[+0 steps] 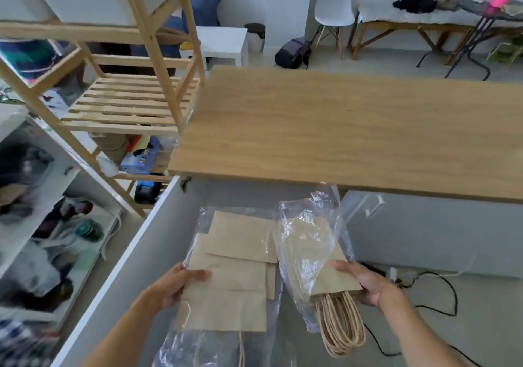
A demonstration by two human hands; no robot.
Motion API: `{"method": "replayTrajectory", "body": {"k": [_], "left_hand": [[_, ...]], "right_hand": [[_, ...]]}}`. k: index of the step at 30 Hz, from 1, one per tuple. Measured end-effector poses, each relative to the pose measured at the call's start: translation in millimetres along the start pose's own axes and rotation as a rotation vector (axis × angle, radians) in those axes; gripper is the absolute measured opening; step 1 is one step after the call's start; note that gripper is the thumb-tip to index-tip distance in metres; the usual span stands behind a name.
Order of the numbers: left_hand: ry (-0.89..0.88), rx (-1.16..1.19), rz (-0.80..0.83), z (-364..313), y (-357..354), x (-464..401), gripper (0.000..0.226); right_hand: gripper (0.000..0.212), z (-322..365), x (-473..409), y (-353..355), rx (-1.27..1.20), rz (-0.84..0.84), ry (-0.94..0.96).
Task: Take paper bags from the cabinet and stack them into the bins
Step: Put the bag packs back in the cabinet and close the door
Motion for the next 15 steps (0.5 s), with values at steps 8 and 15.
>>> {"method": "replayTrajectory", "body": {"k": [8,15], "left_hand": [[-0.153,0.03,-0.149,-22,14,-117,0.024],[-0.252,-0.039,-0.181,-49,37,-280,0.017]], "right_hand": [[0.093,-20,-112,36,-0.026,-0.113,0.032],[0.118,15,-259,62,0.1,-0.187,0.133]]}}
Point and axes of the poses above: each hand's wrist, its own x-axis away from the middle knuckle, its own y-axis out of the back of the hand, z = x × y, the point moved 5 cm from there along -x, towards the middle knuckle
